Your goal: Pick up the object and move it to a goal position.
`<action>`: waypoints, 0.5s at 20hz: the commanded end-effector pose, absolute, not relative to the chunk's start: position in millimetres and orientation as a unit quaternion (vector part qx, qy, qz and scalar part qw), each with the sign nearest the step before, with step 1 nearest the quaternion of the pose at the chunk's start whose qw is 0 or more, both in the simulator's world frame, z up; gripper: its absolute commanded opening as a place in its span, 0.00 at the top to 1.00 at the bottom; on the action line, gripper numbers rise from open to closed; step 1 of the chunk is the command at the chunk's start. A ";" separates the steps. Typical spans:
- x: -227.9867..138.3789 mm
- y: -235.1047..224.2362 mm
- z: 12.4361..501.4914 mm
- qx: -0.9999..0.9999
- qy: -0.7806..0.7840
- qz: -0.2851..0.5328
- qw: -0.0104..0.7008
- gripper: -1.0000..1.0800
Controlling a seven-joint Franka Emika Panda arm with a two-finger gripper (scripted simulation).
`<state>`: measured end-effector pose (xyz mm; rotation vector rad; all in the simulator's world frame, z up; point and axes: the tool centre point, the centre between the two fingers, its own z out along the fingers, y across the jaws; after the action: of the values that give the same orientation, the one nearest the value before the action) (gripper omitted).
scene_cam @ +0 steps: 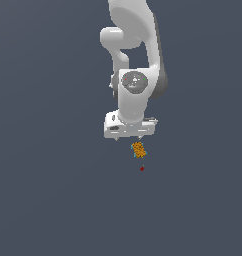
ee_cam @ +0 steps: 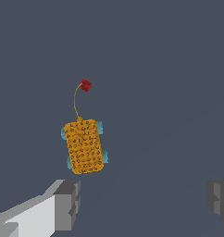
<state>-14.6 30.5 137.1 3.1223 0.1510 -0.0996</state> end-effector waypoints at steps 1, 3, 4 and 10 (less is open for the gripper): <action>-11.1 39.7 127.1 0.998 0.060 -0.028 0.007 0.04; -7.5 49.5 116.5 0.997 0.073 -0.023 0.006 0.04; -5.6 55.2 110.4 0.997 0.080 -0.020 0.006 0.04; 2.0 85.8 78.5 0.993 0.117 -0.006 0.002 0.04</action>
<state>0.2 79.2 85.3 3.1165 0.3420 -0.0307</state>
